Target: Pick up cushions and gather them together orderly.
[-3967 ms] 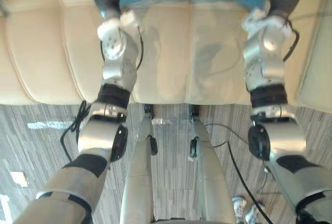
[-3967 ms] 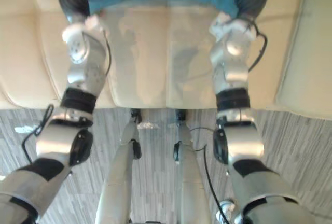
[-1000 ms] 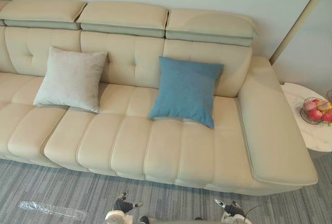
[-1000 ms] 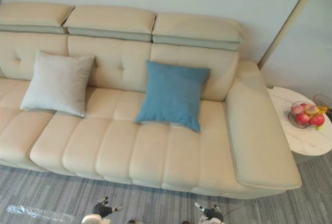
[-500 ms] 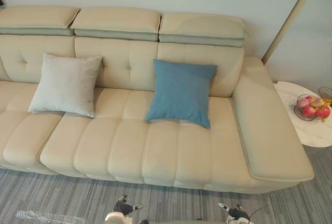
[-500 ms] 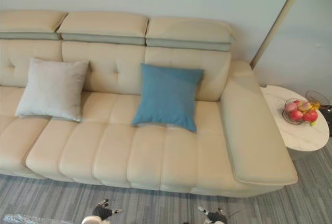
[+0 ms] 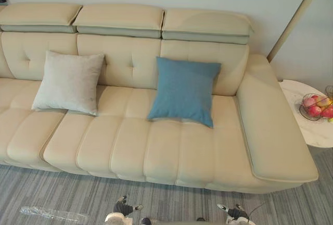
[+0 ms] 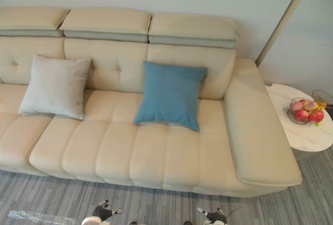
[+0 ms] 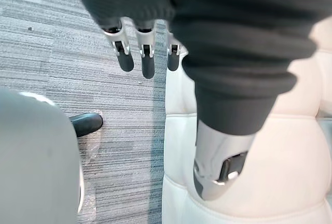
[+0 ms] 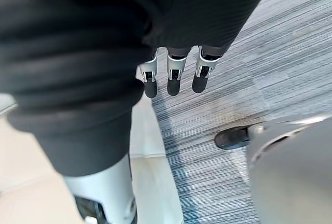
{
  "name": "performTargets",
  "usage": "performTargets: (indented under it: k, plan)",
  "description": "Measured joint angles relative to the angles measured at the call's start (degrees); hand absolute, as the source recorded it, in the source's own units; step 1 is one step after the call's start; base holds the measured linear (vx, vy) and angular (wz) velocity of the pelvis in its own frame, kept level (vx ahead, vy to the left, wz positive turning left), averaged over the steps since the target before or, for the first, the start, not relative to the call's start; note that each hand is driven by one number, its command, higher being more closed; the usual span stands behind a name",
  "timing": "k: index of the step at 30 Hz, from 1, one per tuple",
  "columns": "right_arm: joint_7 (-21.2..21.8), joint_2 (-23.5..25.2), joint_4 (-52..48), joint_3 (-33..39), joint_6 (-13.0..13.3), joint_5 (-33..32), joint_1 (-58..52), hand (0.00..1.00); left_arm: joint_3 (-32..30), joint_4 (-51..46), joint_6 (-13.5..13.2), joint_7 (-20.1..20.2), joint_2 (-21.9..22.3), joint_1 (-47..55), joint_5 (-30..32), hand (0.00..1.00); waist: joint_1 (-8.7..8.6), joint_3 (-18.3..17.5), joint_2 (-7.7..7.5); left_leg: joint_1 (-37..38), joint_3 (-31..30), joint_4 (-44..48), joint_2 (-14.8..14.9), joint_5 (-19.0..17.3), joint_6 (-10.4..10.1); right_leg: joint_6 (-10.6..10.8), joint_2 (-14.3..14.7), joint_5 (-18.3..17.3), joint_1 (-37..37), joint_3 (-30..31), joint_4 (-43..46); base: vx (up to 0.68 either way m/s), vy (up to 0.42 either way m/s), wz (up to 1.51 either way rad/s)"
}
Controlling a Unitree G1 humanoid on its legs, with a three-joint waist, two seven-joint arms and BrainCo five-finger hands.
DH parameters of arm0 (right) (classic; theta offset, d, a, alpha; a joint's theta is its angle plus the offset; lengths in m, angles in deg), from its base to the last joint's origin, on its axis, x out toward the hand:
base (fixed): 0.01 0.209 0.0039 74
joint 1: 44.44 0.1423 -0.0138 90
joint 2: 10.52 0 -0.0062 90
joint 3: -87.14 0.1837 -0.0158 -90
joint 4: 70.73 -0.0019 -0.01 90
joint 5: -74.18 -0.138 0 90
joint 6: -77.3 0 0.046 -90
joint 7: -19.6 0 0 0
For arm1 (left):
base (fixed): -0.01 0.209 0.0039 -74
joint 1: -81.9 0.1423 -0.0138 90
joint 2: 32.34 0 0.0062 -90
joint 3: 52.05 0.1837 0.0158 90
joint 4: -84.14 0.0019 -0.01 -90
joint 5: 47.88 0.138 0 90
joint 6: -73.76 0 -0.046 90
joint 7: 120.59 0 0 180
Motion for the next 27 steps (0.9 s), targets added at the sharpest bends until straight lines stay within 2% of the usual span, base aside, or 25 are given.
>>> performTargets:
  k: [2,3,5,7,10,11,12,13,14,15,16,17,19,20,21,22,23,24,26,27]
  plan:
    - [0.01,0.05,-0.04,-0.01,-0.28,0.25,0.09,0.0,-1.57,-0.47,0.34,0.06,0.36,-0.04,-0.19,0.0,0.3,0.65,0.21,0.11,2.15,2.0,0.71,-1.42,-0.45,-0.02,0.55,-0.02,-1.08,2.57,1.16,-0.06,-0.001,-0.76]
    - [-0.02,0.04,-0.52,-0.03,-0.33,0.6,0.09,0.0,-3.0,-0.91,0.39,0.1,0.5,-0.03,-0.15,0.0,0.6,1.19,0.1,-1.22,3.66,6.3,1.62,-3.57,-0.7,-0.05,1.07,-0.08,-2.47,5.19,2.29,-0.08,-0.039,-0.87]
    - [-0.1,-0.25,-0.55,-0.09,-0.41,1.9,0.04,0.0,-3.43,-0.98,0.34,0.17,0.7,-0.16,-0.17,0.0,0.59,1.45,-0.34,-2.88,1.99,9.9,2.04,-4.49,-0.64,-0.03,1.38,-0.09,-4.44,8.05,3.53,-0.06,-0.063,-0.84]
    - [-0.17,-0.49,-0.57,0.01,-0.62,2.09,-0.5,0.0,-3.44,-0.92,0.42,0.69,1.69,-0.45,-0.16,0.0,0.54,1.71,0.31,-2.64,0.82,9.69,2.83,-6.56,-1.16,-0.03,2.63,-0.32,-6.62,10.8,4.91,-0.06,-0.043,-0.79]
    - [-0.13,-0.19,-1.57,-0.06,-0.8,2.08,-1.49,0.0,-4.43,-0.96,0.62,1.06,1.65,-0.71,-0.11,0.0,0.36,1.82,-0.33,-2.11,4.72,9.95,3.09,-7.27,-1.2,0.04,3.3,0.36,-8.87,14.53,5.21,-0.08,0.014,-0.79]
    - [-0.15,-0.16,-3.07,-0.73,-0.85,2.09,-2.15,0.0,-5.23,-0.95,0.72,1.03,2.01,-0.91,-0.08,0.0,0.34,1.72,-0.57,-1.62,8.13,10.39,3.43,-8.21,-1.45,0.34,4.23,0.95,-10.44,17.77,5.99,-0.04,0.014,-0.83]
    - [-0.14,-0.18,-3.17,-0.87,-0.85,2.09,-2.16,0.0,-5.22,-0.95,0.75,1.04,2.01,-0.9,-0.05,0.0,0.33,1.68,-0.59,-1.68,8.78,10.75,3.55,-8.44,-1.5,0.53,4.49,1.29,-10.87,18.41,6.17,-0.02,0.023,-1.26]
    - [-0.15,-0.24,-3.47,-2.0,-0.86,2.09,-2.0,0.0,-5.2,-0.95,0.8,1.04,1.98,-0.96,0.06,0.0,0.35,1.72,-0.57,-1.74,11.93,11.92,4.21,-9.36,-1.68,0.22,5.44,2.09,-12.28,20.3,6.67,0.0,0.003,-1.23]
    - [-0.15,-0.58,-3.8,-2.86,-0.85,2.09,-1.55,0.0,-5.21,-0.95,0.84,1.02,1.98,-0.97,0.11,0.0,0.22,1.82,-0.25,-1.85,15.37,12.46,5.65,-9.61,-1.78,-0.77,6.24,3.75,-14.24,17.31,7.02,0.01,0.0,-1.24]
    - [-0.16,-0.58,-3.82,-2.92,-0.83,2.09,-1.33,0.0,-5.2,-0.95,0.85,1.02,1.96,-1.0,0.11,0.0,0.15,1.97,-0.01,-1.91,16.27,12.6,5.92,-9.63,-1.78,-1.36,6.31,4.17,-14.75,15.44,7.01,0.02,-0.052,-1.2]
    - [-0.12,-0.63,-4.0,-3.11,-0.71,2.08,-0.39,0.0,-5.04,-0.9,0.98,1.01,1.95,-1.1,0.07,0.0,-0.12,2.08,0.36,-2.41,19.3,12.84,6.97,-9.55,-1.78,-5.12,4.69,2.52,-16.94,2.91,9.63,0.04,-0.062,-0.99]
    - [-0.1,-0.66,-4.05,-3.07,-0.7,2.11,-0.5,0.0,-4.73,-0.94,1.06,1.02,1.94,-1.35,0.08,0.0,-0.43,2.18,0.45,-1.79,20.89,12.98,7.2,-9.53,-1.82,-6.49,2.65,1.54,-17.88,-6.8,12.73,0.05,-0.08,-0.97]
    - [-0.1,-1.27,-4.23,-3.21,-0.51,2.16,-1.12,0.0,-4.56,-0.92,1.51,1.0,2.03,-1.55,0.12,0.0,-0.86,2.5,1.26,-0.24,20.75,13.59,7.46,-9.48,-1.85,-6.71,2.77,1.29,-17.24,-11.5,14.4,0.06,-0.088,-0.56]
    - [-0.09,-1.61,-4.18,-3.43,-0.43,2.18,-1.22,0.0,-4.52,-0.94,1.49,1.02,2.2,-1.61,0.12,0.0,-0.92,2.42,1.35,0.1,20.42,13.64,7.62,-9.43,-1.87,-6.94,2.89,1.1,-17.04,-12.12,14.5,0.09,-0.135,-0.57]
    - [-0.11,-2.93,-3.64,-4.61,-0.33,2.21,-1.26,0.0,-3.35,-0.97,1.42,1.0,2.54,-1.73,0.02,0.0,-1.16,2.48,3.05,0.99,20.37,13.39,8.17,-9.06,-2.5,-7.21,3.39,-0.16,-16.93,-12.8,14.51,0.06,-0.086,-0.33]
    - [-0.11,-2.94,-3.63,-4.61,-0.33,2.21,-1.26,0.0,-3.32,-0.97,1.42,1.0,2.53,-1.74,0.01,0.0,-1.17,2.49,3.07,0.99,20.37,13.39,8.17,-9.04,-2.53,-7.2,3.4,-0.17,-16.93,-12.79,14.51,0.07,-0.108,-0.41]
    - [-0.09,-3.65,-2.91,-4.59,-0.33,2.23,-1.24,0.0,-2.68,-0.88,1.47,1.04,2.57,-1.68,-0.17,0.0,-1.39,2.63,3.71,1.28,20.36,13.55,8.46,-8.01,-3.9,-7.1,4.07,-0.46,-16.86,-11.86,13.95,0.05,-0.102,-0.33]
    - [-0.1,-3.89,-2.36,-4.61,-0.42,2.23,-1.24,0.0,-2.71,-0.84,1.49,1.02,2.38,-1.34,-0.15,0.0,-1.3,2.59,3.75,1.16,20.38,15.11,9.08,-7.16,-4.65,-6.96,4.82,-1.48,-16.8,-11.02,13.92,0.07,-0.176,-0.42]
    - [-0.11,-3.79,-2.28,-4.61,-0.42,2.23,-1.29,0.0,-2.71,-0.82,1.52,1.03,2.03,-0.94,-0.14,0.0,-1.43,2.63,3.62,0.29,20.34,19.04,10.56,-7.08,-4.79,-7.48,5.25,-2.67,-16.79,-10.73,14.62,0.04,-0.156,-0.3]
    - [-0.11,-3.6,-2.14,-4.6,-0.42,2.22,-1.3,0.0,-3.19,-0.96,1.59,1.09,2.05,-0.67,-0.53,0.0,-1.66,2.75,3.3,-0.86,20.37,25.44,12.92,-7.07,-4.81,-8.36,6.08,-4.09,-16.73,-9.82,15.82,0.07,-0.188,-0.56]
